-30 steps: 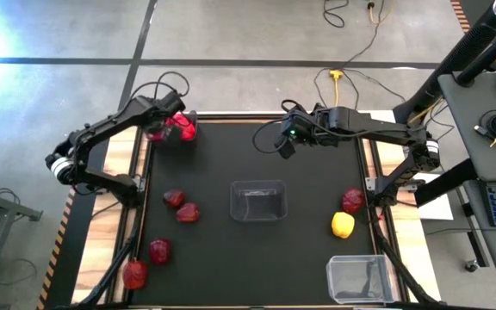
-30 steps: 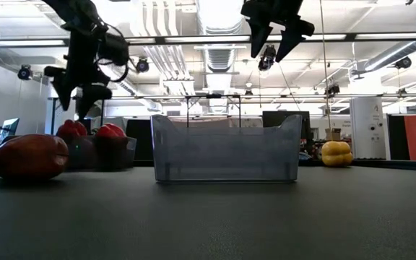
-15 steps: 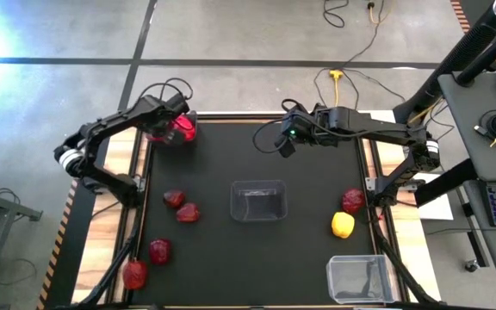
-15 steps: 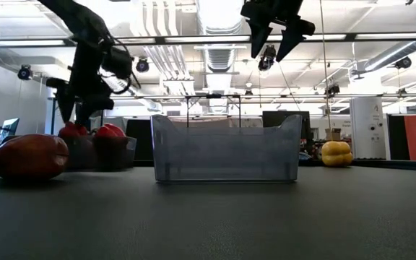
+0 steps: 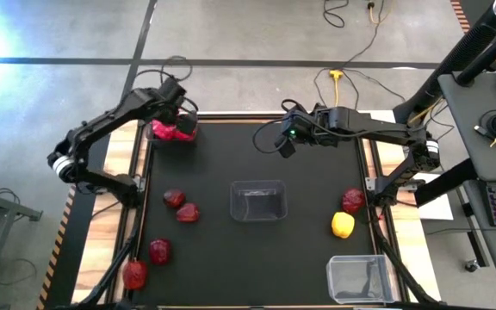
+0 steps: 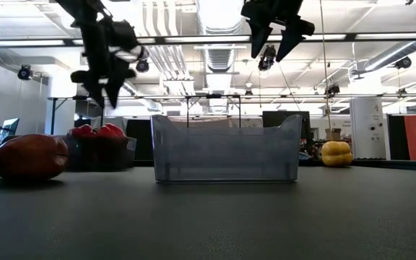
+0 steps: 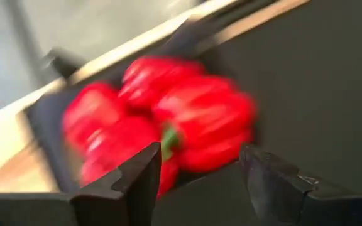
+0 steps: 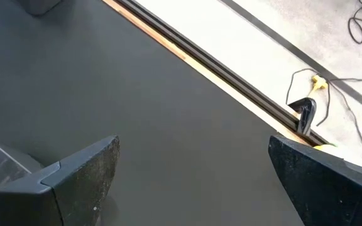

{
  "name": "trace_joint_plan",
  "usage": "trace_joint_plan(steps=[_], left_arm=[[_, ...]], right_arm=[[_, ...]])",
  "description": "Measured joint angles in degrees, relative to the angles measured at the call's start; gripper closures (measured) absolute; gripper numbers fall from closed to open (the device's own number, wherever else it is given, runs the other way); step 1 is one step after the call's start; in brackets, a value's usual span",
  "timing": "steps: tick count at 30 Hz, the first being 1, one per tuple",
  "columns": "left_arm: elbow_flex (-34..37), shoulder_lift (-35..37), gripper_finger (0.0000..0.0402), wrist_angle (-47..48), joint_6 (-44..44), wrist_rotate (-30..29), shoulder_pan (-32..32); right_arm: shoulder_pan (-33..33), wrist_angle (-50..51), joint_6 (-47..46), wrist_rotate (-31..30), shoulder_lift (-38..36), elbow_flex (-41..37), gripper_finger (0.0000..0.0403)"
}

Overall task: Sort produce into baskets
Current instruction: Put the yellow bell pepper into the bottom black bin

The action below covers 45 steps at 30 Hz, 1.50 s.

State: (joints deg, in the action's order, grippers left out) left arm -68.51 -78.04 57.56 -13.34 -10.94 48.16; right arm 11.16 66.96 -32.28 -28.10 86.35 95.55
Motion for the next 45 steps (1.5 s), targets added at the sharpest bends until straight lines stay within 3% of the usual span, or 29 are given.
trace_joint_plan(steps=[7, 10, 16, 25, 30, 35, 39, 45], left_arm=[[6.5, 8.0, 0.0204, -22.8, 5.5, 29.4, -2.2], [11.1, 10.5, 0.0204, -36.0, 4.3, 36.9, -4.8], [16.2, 11.9, 0.0203, -53.2, -2.0, 37.4, -10.1], [15.7, 9.8, 0.0152, -55.3, -5.6, 37.0, -16.7], [15.7, 9.8, 0.0116, -58.9, -6.8, 37.0, -23.3], [15.7, 9.8, 0.0107, -61.7, -7.3, 33.6, -29.8], [15.7, 9.8, 0.0106, -61.7, -8.0, 32.2, -34.3], [15.7, 9.8, 0.0106, -61.7, -8.2, 28.9, -38.3]], right_arm=[[0.1, -0.3, 3.0, 0.1, 0.0, -3.7, 0.0003], [0.9, 0.5, 2.6, 3.3, 0.0, -5.9, 0.0003], [2.1, 0.5, -1.1, 6.0, 0.0, -10.3, 0.0003], [7.6, 4.6, -4.2, 10.1, 0.0, -12.9, 0.0003], [14.3, 9.0, -3.4, 15.2, 0.0, -13.7, 0.0003], [20.9, 8.9, -3.8, 21.5, 0.1, -17.6, 0.0003], [26.1, 8.3, -4.6, 22.0, 1.3, -22.0, 0.0003], [34.4, 1.3, -4.3, 15.7, 4.8, -23.0, 0.0003]])
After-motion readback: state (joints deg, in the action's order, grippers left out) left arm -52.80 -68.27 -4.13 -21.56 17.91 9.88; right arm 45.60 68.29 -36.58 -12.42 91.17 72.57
